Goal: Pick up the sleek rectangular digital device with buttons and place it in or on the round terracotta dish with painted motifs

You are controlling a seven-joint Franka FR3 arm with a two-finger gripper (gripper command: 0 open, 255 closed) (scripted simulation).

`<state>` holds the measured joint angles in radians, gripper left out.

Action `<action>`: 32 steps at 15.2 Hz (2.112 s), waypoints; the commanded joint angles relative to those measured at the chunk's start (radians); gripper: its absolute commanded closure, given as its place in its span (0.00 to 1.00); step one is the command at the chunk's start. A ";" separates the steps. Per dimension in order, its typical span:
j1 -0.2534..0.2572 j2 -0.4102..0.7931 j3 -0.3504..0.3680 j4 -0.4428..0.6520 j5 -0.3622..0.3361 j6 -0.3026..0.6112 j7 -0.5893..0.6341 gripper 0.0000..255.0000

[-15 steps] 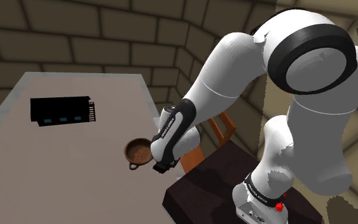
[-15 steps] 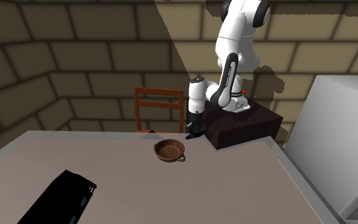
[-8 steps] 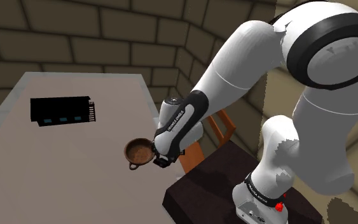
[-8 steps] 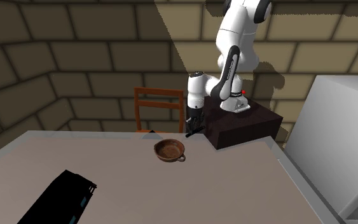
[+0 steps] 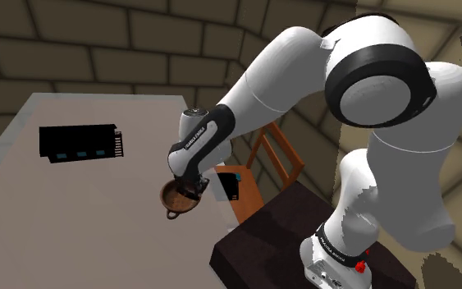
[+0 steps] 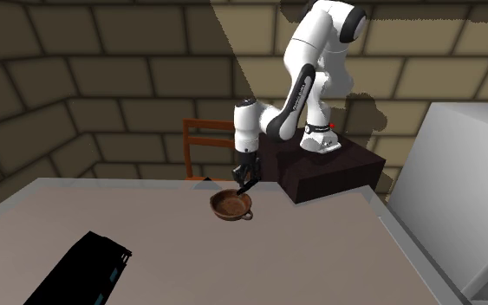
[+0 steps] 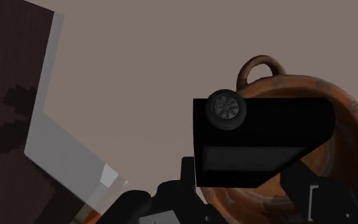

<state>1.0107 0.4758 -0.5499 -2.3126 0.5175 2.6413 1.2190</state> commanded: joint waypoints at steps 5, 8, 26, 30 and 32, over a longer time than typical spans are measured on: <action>-0.068 0.122 0.053 0.140 0.042 -0.028 -0.025 1.00; -0.090 0.159 0.081 0.154 0.069 -0.004 -0.043 1.00; -0.145 0.256 0.151 0.199 0.128 0.053 -0.085 0.00; -0.145 0.256 0.151 0.198 0.128 0.053 -0.085 0.00; -0.110 0.195 0.106 0.171 0.091 0.015 -0.059 0.00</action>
<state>0.8867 0.6906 -0.4289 -2.1348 0.6223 2.6708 1.1479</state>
